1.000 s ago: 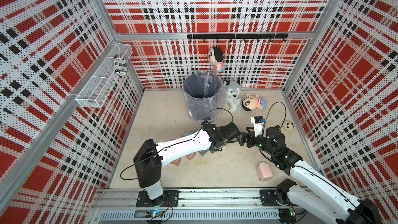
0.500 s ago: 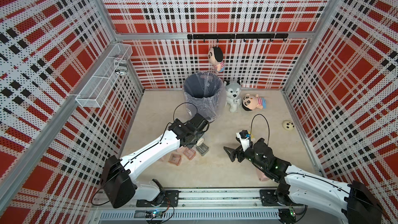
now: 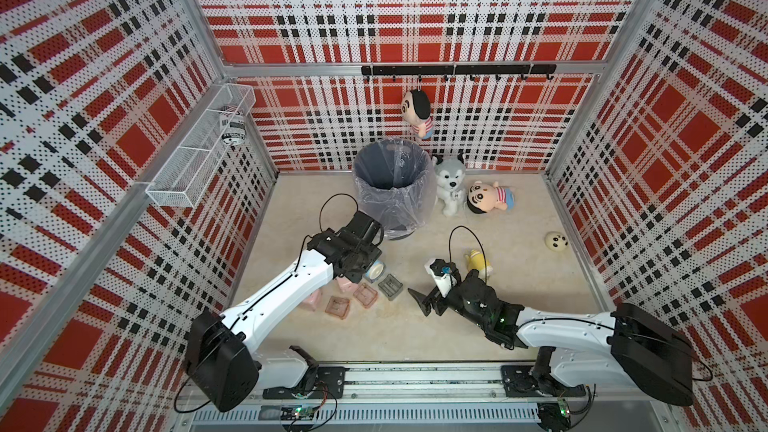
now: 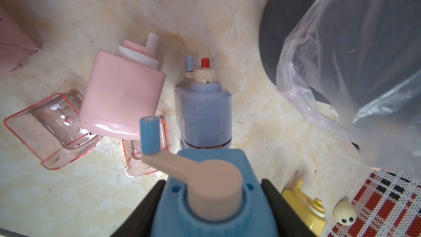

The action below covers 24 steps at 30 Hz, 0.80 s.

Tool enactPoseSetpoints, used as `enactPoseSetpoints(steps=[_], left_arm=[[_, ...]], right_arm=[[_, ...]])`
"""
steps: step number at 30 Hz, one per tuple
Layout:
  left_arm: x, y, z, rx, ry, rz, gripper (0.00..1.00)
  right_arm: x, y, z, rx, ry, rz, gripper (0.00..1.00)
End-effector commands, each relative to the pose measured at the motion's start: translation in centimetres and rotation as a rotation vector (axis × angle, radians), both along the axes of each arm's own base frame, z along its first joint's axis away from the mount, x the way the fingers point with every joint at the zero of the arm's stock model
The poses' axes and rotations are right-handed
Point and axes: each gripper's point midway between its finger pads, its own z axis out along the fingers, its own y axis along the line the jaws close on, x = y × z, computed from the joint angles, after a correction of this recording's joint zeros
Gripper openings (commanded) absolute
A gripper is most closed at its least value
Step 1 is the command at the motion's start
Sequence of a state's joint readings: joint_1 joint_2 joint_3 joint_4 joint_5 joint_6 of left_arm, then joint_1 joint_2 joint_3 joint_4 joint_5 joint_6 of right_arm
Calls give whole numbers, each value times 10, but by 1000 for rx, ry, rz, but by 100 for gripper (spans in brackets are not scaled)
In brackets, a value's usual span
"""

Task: Take out the pencil sharpener tray and clean the shavings
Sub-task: Open the container of the pencil sharpener.

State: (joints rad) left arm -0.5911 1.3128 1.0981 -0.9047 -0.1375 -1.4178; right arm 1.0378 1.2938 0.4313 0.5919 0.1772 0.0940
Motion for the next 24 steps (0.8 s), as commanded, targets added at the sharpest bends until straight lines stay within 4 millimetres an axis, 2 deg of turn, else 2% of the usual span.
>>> enactPoseSetpoints(steps=[1,4,8,13,17,21,24], left_arm=[[1,-3,6,-29,-23,-25,49],[0,-4,8,-39,-25,-29,49],[-1,-4,12,-51,-34,-27,49],[-3,-4,15,-63,-39,-28,49],[-3,-3,16,-66,-44,-26,49],[-4,-3,16,-67,-43,-27,49],[-4,-3,16,-66,-45,-24,49]], right_arm=[[-1,23,24,12,-110,41,100],[-6,43,21,-33,-142,84,99],[-7,60,17,-65,-195,81,97],[-6,78,4,-125,-216,68,96],[3,82,-3,-134,-218,20,90],[11,82,0,-106,-222,-35,89],[13,85,0,-103,-225,-44,83]])
